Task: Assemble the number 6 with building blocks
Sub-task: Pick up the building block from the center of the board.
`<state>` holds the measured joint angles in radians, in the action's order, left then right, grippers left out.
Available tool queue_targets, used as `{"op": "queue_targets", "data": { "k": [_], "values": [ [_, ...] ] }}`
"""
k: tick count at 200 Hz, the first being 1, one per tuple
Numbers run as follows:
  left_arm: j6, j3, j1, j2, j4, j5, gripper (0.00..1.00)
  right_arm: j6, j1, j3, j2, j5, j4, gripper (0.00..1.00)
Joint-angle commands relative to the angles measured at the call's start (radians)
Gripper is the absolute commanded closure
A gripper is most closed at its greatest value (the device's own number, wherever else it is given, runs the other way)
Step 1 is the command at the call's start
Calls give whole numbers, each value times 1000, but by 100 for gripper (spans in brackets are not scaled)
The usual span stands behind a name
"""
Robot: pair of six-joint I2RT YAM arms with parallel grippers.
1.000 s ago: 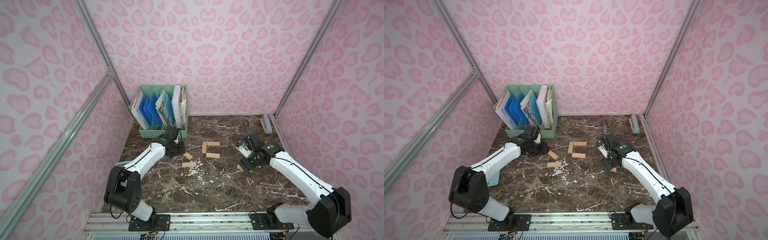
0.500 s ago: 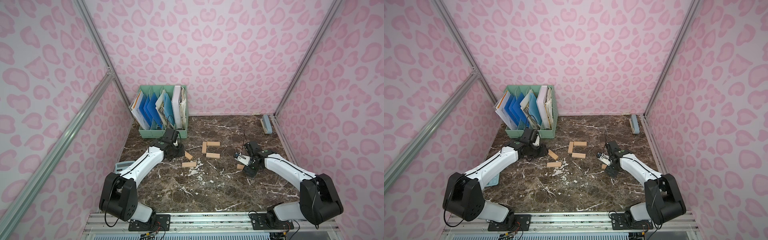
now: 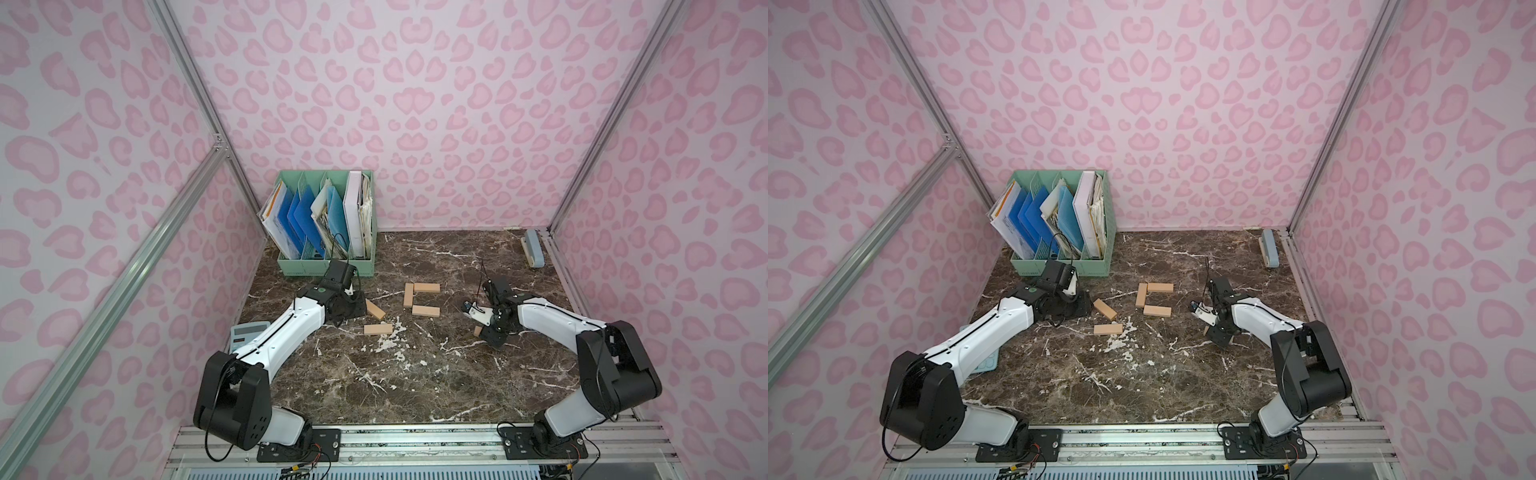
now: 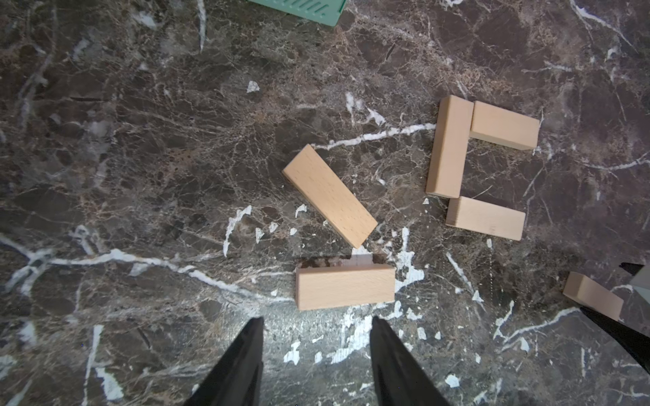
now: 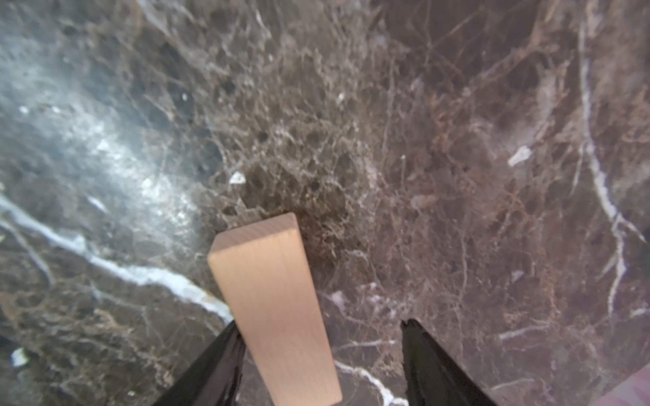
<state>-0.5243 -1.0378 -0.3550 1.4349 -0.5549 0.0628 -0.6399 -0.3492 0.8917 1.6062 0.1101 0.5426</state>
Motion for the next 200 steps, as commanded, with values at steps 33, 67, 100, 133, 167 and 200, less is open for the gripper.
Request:
{"op": "queue_targets", "data": {
  "k": [33, 67, 100, 133, 167, 200],
  "values": [
    [-2, 1, 12, -22, -8, -13, 47, 5, 11, -3, 9, -43, 19, 32],
    [-8, 10, 20, -27, -1, -10, 48, -25, 35, -23, -29, -102, 46, 43],
    [-11, 5, 20, -21, 9, -3, 47, -19, 43, -5, -39, -134, 71, 50],
    [-11, -3, 21, -17, 12, 1, 48, -3, 37, 36, -8, -169, 101, 54],
    [-6, -5, 23, -25, 4, 1, 48, -13, 29, 9, 9, -111, 57, 43],
    [-5, 6, 30, -42, -1, -3, 48, -17, 44, 3, 16, -98, 54, 43]
  ]
}}
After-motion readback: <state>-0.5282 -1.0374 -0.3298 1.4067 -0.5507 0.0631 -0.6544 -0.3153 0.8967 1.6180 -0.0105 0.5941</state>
